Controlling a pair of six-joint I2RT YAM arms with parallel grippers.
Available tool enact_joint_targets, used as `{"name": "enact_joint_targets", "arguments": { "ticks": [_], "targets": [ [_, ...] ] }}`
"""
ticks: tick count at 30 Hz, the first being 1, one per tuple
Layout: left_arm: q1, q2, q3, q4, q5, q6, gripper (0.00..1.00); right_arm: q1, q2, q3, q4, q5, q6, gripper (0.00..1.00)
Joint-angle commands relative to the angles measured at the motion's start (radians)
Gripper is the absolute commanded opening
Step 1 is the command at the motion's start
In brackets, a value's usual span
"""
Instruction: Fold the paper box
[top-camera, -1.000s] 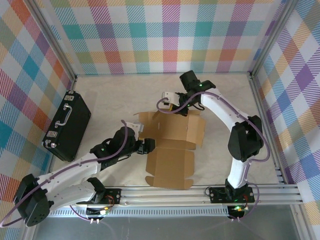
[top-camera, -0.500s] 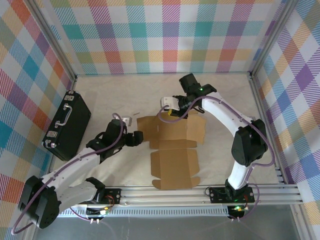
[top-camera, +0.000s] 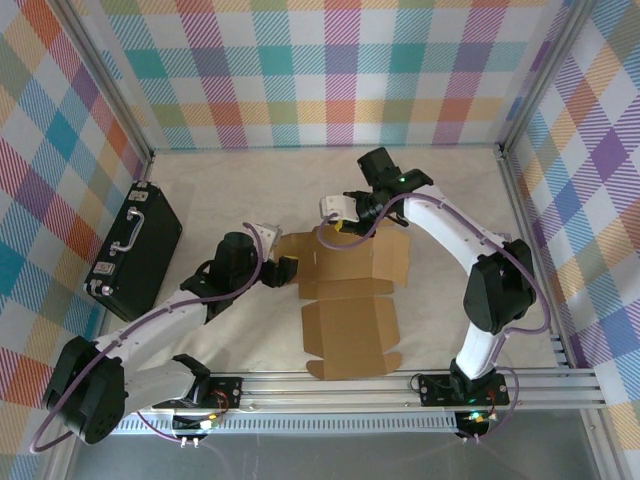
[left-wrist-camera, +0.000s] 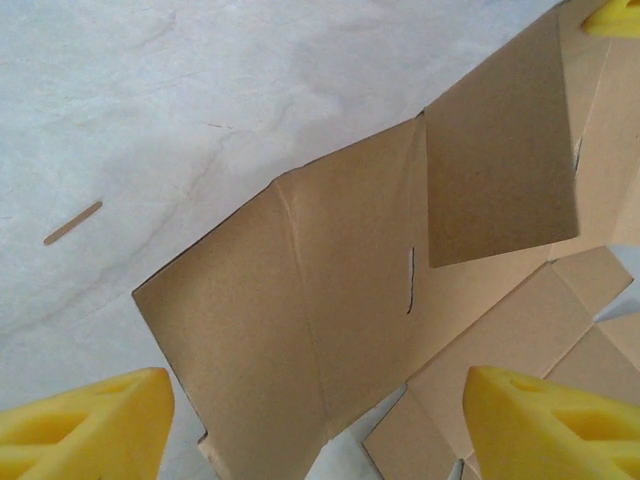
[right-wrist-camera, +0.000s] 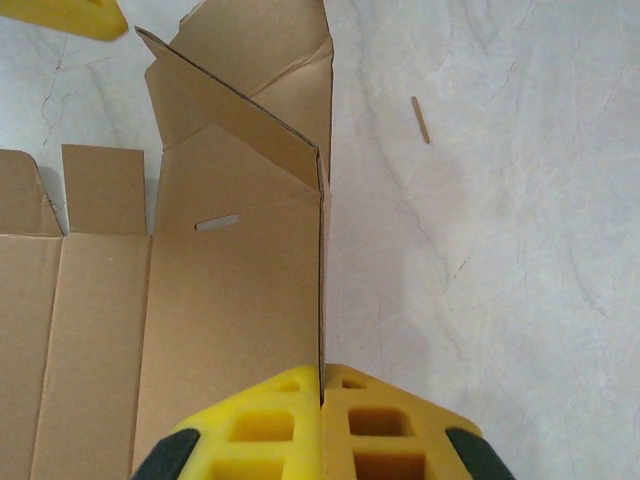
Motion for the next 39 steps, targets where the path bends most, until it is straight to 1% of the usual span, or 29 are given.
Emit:
{"name": "enact_joint_targets", "arguments": {
  "ticks": [1, 4, 6, 8, 9, 11, 12, 15, 16, 17, 20, 21, 23, 25, 31, 35, 37, 39],
  "targets": [
    [0.007, 0.010, -0.027, 0.062, -0.002, 0.046, 0.70, 0.008, -0.054, -0.014, 0.006, -0.054, -0.037, 0.00],
    [0.006, 0.011, -0.049, 0.109, 0.010, 0.044, 0.65, 0.011, -0.072, -0.034, 0.024, -0.054, -0.046, 0.00],
    [0.007, 0.013, -0.057, 0.135, 0.032, 0.044, 0.57, 0.014, -0.082, -0.051, 0.044, -0.055, -0.051, 0.00],
    [0.006, 0.018, -0.060, 0.155, 0.043, 0.038, 0.47, 0.020, -0.095, -0.080, 0.078, -0.049, -0.056, 0.00],
    [0.006, 0.023, -0.060, 0.166, 0.048, 0.037, 0.44, 0.022, -0.101, -0.095, 0.099, -0.044, -0.058, 0.00],
    [0.007, 0.037, -0.062, 0.188, 0.059, 0.032, 0.42, 0.028, -0.117, -0.137, 0.152, -0.028, -0.063, 0.00],
    [0.006, 0.043, -0.060, 0.193, 0.066, 0.030, 0.39, 0.032, -0.125, -0.154, 0.177, -0.023, -0.064, 0.00],
    [0.006, 0.058, -0.060, 0.207, 0.073, 0.026, 0.37, 0.036, -0.156, -0.217, 0.254, -0.017, -0.068, 0.00],
    [0.006, 0.061, -0.063, 0.211, 0.073, 0.027, 0.33, 0.036, -0.168, -0.239, 0.281, -0.015, -0.068, 0.00],
    [0.007, 0.065, -0.065, 0.212, 0.067, 0.028, 0.32, 0.038, -0.178, -0.259, 0.306, -0.015, -0.069, 0.00],
    [0.007, 0.069, -0.065, 0.209, 0.067, 0.028, 0.19, 0.039, -0.204, -0.295, 0.357, -0.010, -0.068, 0.00],
    [0.006, 0.070, -0.065, 0.211, 0.069, 0.026, 0.19, 0.041, -0.210, -0.304, 0.372, -0.010, -0.065, 0.00],
    [0.006, 0.074, -0.064, 0.212, 0.074, 0.022, 0.14, 0.045, -0.224, -0.325, 0.402, -0.006, -0.069, 0.00],
    [0.006, 0.070, -0.062, 0.216, 0.066, 0.019, 0.11, 0.050, -0.233, -0.340, 0.432, 0.006, -0.076, 0.00],
    [0.006, 0.066, -0.034, 0.219, 0.012, 0.032, 0.01, 0.063, -0.259, -0.389, 0.524, 0.041, -0.104, 0.00],
    [0.007, 0.083, -0.008, 0.231, 0.007, 0.040, 0.00, 0.082, -0.274, -0.435, 0.592, 0.066, -0.134, 0.00],
    [0.007, 0.092, 0.001, 0.239, 0.013, 0.039, 0.00, 0.091, -0.274, -0.456, 0.623, 0.080, -0.141, 0.03],
    [0.006, 0.097, -0.001, 0.251, 0.015, 0.038, 0.00, 0.101, -0.275, -0.478, 0.645, 0.097, -0.147, 0.08]
  ]
}}
